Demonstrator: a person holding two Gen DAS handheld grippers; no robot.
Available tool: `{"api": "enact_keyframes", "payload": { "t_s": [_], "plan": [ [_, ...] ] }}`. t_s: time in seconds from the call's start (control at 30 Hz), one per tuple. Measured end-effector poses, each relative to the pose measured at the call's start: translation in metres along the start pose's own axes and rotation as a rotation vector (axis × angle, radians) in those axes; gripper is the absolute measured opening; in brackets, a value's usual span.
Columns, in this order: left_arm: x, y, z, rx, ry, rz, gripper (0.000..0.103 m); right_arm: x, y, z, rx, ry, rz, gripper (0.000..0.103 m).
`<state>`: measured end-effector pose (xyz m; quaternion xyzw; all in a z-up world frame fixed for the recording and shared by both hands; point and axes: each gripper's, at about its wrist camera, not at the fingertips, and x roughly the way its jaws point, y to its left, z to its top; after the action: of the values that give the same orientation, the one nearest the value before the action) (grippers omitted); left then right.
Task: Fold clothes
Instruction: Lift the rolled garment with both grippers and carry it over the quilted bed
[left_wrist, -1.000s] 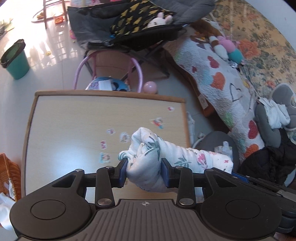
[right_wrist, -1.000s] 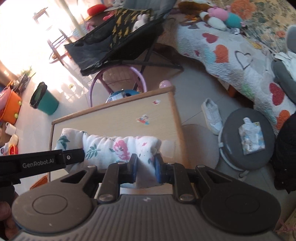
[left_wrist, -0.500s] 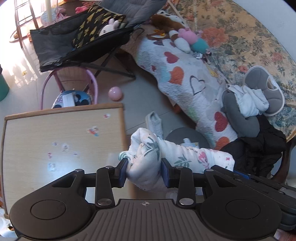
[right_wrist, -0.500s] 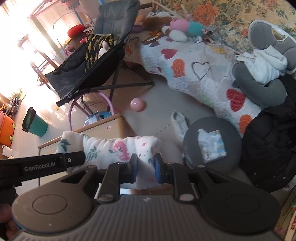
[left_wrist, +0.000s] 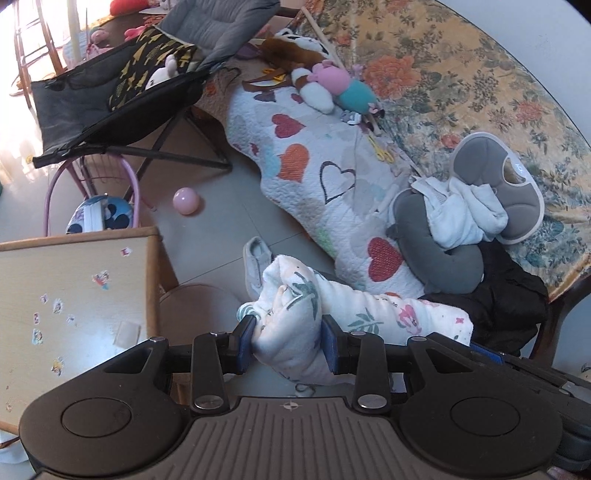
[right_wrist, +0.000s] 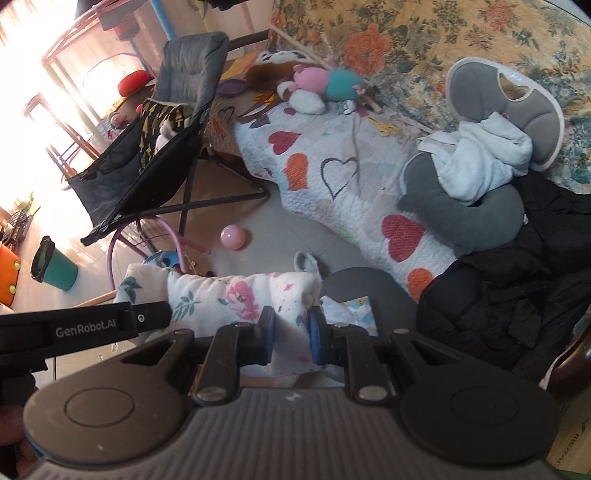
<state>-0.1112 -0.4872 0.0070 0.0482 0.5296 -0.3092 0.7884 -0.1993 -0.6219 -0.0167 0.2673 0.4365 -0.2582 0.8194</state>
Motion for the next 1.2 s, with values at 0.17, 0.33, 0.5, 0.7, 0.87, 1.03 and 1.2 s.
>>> {"api": "enact_keyframes", "payload": {
  "t_s": [0.17,0.33,0.5,0.7,0.87,1.03,1.2],
  "plan": [
    [0.009,-0.023,0.024,0.017,-0.019,-0.016,0.037,0.001,-0.019,0.026,-0.005,-0.032,-0.012,0.019],
    [0.032,-0.042,0.054,0.033,-0.033,-0.027,0.037,0.012,-0.033,0.052,-0.009,-0.056,-0.027,0.019],
    [0.065,-0.057,0.090,0.047,-0.036,-0.031,0.037,0.035,-0.045,0.082,-0.005,-0.064,-0.039,0.019],
    [0.129,-0.071,0.147,0.062,-0.017,-0.035,0.037,0.085,-0.062,0.123,0.024,-0.052,-0.050,0.019],
    [0.197,-0.082,0.199,0.082,-0.001,-0.041,0.037,0.141,-0.079,0.163,0.057,-0.049,-0.061,0.019],
    [0.273,-0.094,0.245,0.102,-0.011,-0.059,0.037,0.200,-0.098,0.202,0.074,-0.064,-0.083,0.019],
    [0.346,-0.103,0.279,0.119,-0.030,-0.072,0.037,0.258,-0.118,0.233,0.088,-0.084,-0.101,0.019]
  ]
}}
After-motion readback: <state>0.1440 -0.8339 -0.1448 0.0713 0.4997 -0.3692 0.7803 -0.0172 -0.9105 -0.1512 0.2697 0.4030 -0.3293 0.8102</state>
